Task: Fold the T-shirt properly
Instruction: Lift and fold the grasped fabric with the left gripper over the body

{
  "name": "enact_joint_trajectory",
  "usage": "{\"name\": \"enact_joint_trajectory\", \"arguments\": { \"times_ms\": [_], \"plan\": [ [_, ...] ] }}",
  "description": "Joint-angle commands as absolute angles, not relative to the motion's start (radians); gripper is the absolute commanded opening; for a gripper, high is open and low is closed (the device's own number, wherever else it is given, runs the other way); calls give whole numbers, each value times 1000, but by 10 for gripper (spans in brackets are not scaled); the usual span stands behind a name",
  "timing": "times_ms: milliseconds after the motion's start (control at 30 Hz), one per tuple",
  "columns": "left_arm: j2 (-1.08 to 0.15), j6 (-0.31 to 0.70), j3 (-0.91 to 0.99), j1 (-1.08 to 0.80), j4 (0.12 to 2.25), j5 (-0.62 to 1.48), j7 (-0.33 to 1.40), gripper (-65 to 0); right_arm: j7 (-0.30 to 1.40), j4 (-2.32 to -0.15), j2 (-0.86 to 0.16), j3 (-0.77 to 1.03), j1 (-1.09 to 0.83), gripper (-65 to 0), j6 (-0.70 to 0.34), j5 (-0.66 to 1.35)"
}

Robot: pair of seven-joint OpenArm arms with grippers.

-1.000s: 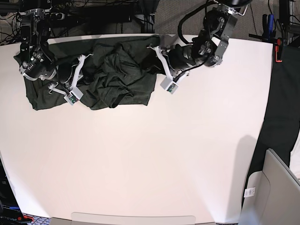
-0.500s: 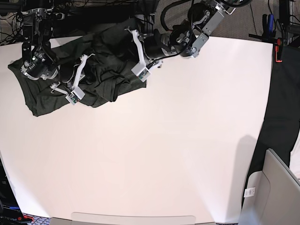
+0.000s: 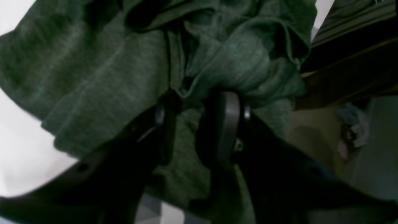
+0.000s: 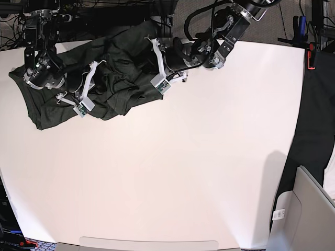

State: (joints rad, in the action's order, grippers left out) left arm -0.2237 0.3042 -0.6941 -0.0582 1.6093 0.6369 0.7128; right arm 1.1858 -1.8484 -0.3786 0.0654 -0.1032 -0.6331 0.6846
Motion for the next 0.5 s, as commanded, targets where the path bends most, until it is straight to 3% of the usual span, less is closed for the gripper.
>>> {"name": "enact_joint_trajectory", "arguments": {
  "times_ms": [0,467],
  "plan": [
    [-209,292,-691,-44,1592,596,727,-434,1173,-1863,-390,73,-93,-648,-639,700],
    [-196,292,-691,154,1437,564,725,-434,1173,-1867,-394,73,-90,-648,-639,700]
  ]
}}
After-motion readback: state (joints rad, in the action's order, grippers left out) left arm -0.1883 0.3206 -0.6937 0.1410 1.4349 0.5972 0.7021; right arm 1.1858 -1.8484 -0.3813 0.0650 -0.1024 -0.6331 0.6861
